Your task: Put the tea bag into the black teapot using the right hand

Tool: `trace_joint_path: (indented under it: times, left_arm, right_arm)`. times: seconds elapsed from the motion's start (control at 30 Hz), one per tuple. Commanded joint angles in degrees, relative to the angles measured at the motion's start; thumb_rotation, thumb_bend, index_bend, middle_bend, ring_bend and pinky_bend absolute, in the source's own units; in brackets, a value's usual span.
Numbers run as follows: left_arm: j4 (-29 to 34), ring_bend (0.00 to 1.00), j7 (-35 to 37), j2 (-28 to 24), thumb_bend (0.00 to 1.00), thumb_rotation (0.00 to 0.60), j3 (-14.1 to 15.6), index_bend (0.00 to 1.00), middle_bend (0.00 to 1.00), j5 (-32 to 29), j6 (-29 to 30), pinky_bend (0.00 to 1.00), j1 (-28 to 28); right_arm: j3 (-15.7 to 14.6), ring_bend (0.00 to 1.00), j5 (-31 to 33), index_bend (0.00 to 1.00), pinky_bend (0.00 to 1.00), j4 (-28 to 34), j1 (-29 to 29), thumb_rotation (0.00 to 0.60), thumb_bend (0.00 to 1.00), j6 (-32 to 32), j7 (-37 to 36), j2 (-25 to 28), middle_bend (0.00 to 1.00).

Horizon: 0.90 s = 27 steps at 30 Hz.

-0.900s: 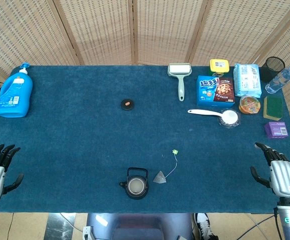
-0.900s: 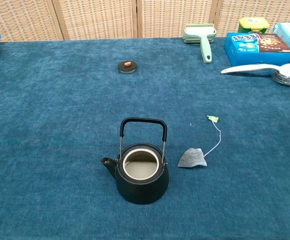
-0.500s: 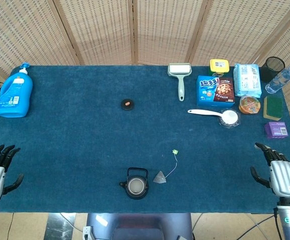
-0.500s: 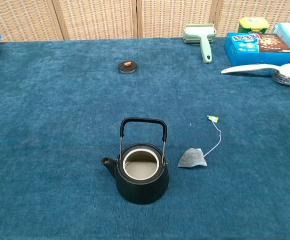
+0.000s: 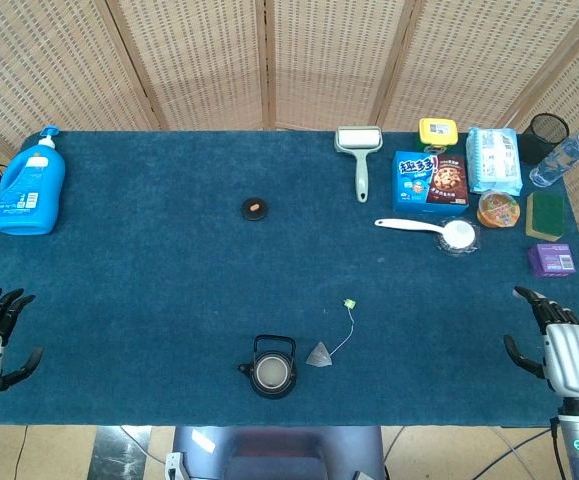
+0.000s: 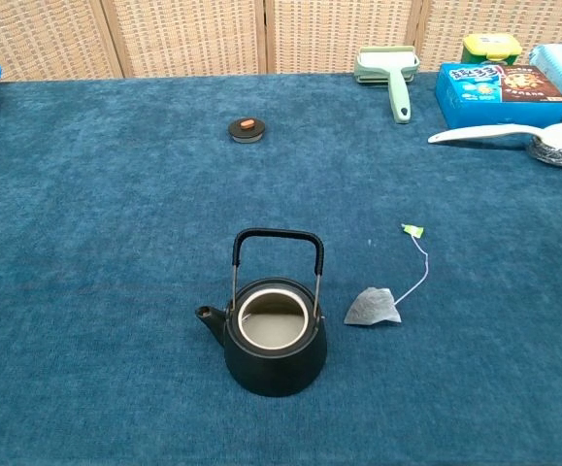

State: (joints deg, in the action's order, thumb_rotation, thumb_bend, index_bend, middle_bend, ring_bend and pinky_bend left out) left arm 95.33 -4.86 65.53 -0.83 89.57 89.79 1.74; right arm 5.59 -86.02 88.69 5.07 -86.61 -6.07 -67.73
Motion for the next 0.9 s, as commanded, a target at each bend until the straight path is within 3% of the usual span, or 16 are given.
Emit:
trace_joint_path:
  times: [0.03, 0.13, 0.23, 0.37, 0.5, 0.57, 0.73, 0.9]
  left_arm:
    - [0.45, 0.0, -0.18, -0.38, 0.35, 0.6, -0.16, 0.14, 0.12, 0.06, 0.08, 0.14, 0.07]
    - [0.81, 0.0, -0.55, -0.74, 0.35, 0.6, -0.35, 0.14, 0.12, 0.21, 0.11, 0.14, 0.24]
    - [1.21, 0.0, -0.65, -0.89, 0.35, 0.6, -0.65, 0.14, 0.12, 0.3, 0.14, 0.14, 0.49]
    - [1.39, 0.0, -1.14, -0.83, 0.35, 0.6, -0.83, 0.14, 0.12, 0.09, -0.5, 0.14, 0.92]
    - [1.59, 0.0, -1.87, -0.83, 0.35, 0.6, -1.21, 0.14, 0.12, -0.22, -1.21, 0.14, 1.51]
    - [1.69, 0.0, -2.46, -0.97, 0.35, 0.6, -1.35, 0.14, 0.12, -0.21, -1.74, 0.14, 1.95]
    - [2.37, 0.0, -3.7, -1.49, 0.35, 0.6, -1.69, 0.14, 0.12, -0.38, -3.3, 0.14, 3.11]
    - [2.87, 0.0, -4.78, -1.46, 0.35, 0.6, -2.41, 0.14, 0.12, -1.26, -5.3, 0.14, 4.65]
  right_arm:
    - [0.31, 0.32, -0.66, 0.16, 0.34, 0.03, 0.83, 0.6, 0.42, 0.74, -1.92, 0.78, 0.28]
    - [0.74, 0.36, -1.26, 0.17, 0.36, -0.05, 1.96, 0.6, 0.42, 1.74, -4.26, 1.31, 0.3]
    - [1.27, 0.47, -1.49, 0.19, 0.45, -0.2, 3.83, 0.6, 0.42, 4.14, -6.77, 2.21, 0.38]
    - [2.35, 0.64, -2.35, 0.24, 0.64, -0.45, 6.94, 0.6, 0.41, 7.13, -9.22, 3.33, 0.5]
    - [3.22, 0.91, -3.33, 0.34, 0.93, -0.57, 10.12, 0.6, 0.4, 10.04, -11.85, 4.32, 0.75]
    - [3.52, 0.99, -3.64, 0.37, 0.99, -0.43, 11.89, 0.6, 0.39, 12.11, -13.31, 4.87, 0.84]
    - [4.04, 1.0, -3.99, 0.44, 1.0, -0.61, 16.26, 0.6, 0.38, 17.37, -15.15, 5.19, 0.95]
    - [4.26, 1.0, -4.57, 0.47, 1.0, -0.66, 22.31, 0.6, 0.39, 24.78, -15.27, 4.02, 1.0]
